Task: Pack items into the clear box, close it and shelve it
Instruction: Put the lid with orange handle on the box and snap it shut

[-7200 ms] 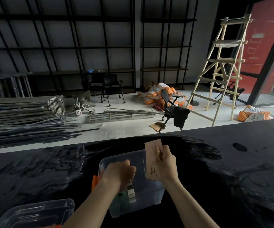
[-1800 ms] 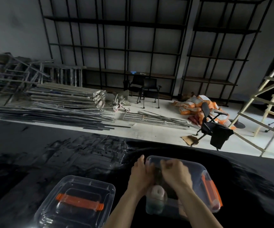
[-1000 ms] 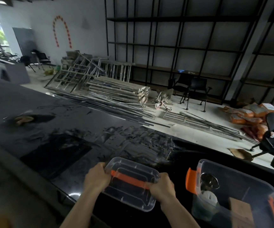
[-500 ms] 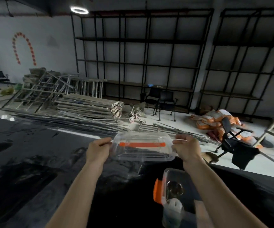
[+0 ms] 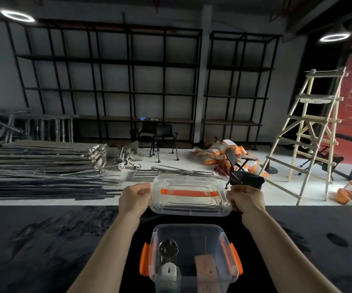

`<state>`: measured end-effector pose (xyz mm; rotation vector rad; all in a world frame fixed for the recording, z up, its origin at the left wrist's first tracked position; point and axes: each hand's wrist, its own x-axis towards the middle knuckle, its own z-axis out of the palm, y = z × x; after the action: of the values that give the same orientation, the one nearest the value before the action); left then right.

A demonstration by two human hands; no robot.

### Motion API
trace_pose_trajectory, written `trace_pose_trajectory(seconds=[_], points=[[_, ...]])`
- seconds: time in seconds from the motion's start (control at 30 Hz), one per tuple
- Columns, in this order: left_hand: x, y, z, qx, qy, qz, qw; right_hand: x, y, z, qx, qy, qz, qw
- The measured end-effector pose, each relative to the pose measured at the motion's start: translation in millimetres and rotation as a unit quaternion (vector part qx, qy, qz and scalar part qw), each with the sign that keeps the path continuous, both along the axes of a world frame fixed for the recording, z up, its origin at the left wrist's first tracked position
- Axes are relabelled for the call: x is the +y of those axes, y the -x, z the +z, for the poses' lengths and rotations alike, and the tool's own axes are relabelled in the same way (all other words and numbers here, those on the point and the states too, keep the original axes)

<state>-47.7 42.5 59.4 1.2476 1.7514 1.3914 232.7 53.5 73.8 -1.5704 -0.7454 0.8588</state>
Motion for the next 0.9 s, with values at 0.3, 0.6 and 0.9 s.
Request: trace_pose_trajectory(seconds=[0.3, 0.6, 0.9], points=[[-12, 0, 20, 0.004, -0.067, -0.073, 0.995, -7, 1, 23, 0.050, -0.079, 0.069, 0.993], [-26, 7, 24, -0.277, -0.068, -0.072, 0.956, -15, 8, 28, 0.093, -0.072, 0.065, 0.991], [-39, -7, -13, -0.058, -0.005, -0.009, 0.998, -25, 18, -19, -0.155, -0.006, 0.049, 0.987]])
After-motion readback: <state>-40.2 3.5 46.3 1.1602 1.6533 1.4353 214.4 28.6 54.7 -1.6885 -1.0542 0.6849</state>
